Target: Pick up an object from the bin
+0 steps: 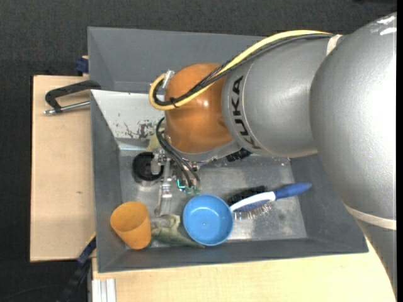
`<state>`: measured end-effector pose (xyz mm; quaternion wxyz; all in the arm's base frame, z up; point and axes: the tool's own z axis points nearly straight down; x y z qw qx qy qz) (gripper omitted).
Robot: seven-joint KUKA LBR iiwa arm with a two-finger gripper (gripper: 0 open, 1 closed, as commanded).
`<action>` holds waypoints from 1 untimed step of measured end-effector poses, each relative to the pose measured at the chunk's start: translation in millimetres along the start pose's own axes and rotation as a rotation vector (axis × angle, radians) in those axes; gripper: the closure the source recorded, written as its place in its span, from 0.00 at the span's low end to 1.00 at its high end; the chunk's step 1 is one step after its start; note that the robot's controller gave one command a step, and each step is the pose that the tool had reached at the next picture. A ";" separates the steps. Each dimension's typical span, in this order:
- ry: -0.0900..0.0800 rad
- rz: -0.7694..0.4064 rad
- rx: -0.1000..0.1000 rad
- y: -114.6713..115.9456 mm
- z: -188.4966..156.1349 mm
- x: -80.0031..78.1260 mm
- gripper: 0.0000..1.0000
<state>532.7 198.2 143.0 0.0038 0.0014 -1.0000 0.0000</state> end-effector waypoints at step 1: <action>-0.008 -0.193 -0.001 23.7 -22.4 30.2 0.00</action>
Offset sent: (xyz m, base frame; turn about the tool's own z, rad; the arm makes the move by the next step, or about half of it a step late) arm -0.0305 0.0221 0.0212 -0.1916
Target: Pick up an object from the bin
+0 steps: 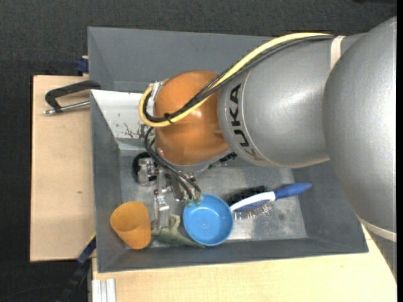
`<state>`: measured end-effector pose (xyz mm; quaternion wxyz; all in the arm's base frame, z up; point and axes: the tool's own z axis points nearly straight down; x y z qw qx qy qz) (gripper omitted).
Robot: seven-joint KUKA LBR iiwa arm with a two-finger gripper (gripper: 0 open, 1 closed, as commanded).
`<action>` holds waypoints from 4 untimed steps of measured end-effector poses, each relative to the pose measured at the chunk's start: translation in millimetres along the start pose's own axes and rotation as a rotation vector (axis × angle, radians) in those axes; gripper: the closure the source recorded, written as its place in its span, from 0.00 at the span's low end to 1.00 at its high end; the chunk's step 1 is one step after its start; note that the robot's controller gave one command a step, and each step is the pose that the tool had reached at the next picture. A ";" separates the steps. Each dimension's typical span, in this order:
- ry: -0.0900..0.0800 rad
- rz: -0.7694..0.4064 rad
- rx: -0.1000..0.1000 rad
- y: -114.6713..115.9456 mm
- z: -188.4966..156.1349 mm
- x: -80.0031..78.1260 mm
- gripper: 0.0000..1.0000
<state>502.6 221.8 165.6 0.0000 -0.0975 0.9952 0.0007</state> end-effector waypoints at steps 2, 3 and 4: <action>0.008 -0.104 0.018 -1.7 82.9 -9.4 1.00; -0.013 -0.455 0.001 -18.7 -47.0 -26.6 1.00; -0.012 -0.776 0.002 -4.3 -108.9 -25.2 1.00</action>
Offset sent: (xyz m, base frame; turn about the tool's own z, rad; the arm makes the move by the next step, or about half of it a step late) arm 0.0064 0.0104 -0.0833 -0.1101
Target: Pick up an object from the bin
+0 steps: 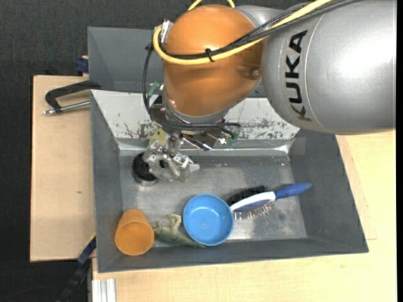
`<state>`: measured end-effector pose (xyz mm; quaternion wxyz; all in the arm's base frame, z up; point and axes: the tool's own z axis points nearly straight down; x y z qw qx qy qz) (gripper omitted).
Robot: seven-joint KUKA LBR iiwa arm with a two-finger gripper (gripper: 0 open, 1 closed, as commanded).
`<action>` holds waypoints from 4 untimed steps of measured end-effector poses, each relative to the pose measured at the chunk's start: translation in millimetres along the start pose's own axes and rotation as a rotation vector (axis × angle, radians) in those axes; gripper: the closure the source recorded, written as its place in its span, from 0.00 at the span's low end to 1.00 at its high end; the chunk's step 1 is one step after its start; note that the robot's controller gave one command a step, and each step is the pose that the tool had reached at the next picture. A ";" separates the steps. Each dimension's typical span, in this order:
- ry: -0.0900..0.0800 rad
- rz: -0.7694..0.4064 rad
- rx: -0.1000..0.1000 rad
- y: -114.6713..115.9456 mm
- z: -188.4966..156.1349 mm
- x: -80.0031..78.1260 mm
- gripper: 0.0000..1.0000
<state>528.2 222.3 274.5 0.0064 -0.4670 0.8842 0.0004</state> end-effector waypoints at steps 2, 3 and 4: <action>0.011 -0.078 -0.008 -1.1 131.1 12.6 1.00; 0.009 -0.078 -0.006 -1.3 129.3 12.0 0.00; 0.016 -0.060 -0.007 -16.7 131.2 91.1 0.00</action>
Offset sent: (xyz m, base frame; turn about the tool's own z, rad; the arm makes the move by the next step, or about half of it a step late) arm -0.0360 -0.0140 -0.0755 -0.4167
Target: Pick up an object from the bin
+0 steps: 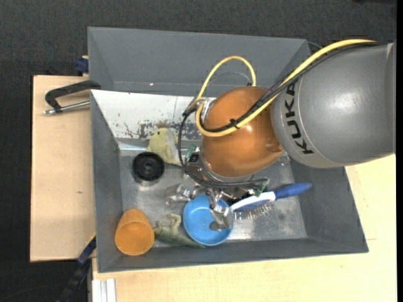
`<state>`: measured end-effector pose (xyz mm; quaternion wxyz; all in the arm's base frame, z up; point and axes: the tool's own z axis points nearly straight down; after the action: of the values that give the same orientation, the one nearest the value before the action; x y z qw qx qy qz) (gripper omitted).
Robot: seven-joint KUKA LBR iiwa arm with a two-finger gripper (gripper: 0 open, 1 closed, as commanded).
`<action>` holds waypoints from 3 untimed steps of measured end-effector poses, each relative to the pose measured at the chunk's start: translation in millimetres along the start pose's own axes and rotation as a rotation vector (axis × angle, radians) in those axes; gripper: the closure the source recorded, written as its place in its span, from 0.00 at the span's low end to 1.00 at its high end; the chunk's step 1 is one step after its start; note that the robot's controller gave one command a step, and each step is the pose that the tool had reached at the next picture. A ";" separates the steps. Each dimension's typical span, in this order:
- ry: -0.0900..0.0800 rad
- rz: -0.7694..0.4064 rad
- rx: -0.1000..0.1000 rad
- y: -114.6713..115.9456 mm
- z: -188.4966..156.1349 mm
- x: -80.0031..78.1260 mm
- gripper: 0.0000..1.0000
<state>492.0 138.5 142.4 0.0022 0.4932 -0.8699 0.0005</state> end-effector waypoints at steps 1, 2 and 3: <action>-0.008 -0.261 0.003 -54.0 63.9 -13.3 0.00; -0.011 -0.262 0.003 -53.1 62.0 -15.1 1.00; -0.011 -0.850 0.007 -67.9 51.3 -95.7 1.00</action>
Offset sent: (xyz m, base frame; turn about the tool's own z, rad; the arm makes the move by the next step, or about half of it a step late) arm 0.0523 -0.0168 -0.0632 -0.2654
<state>599.3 185.6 90.6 -0.0040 0.8080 -0.5892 -0.0001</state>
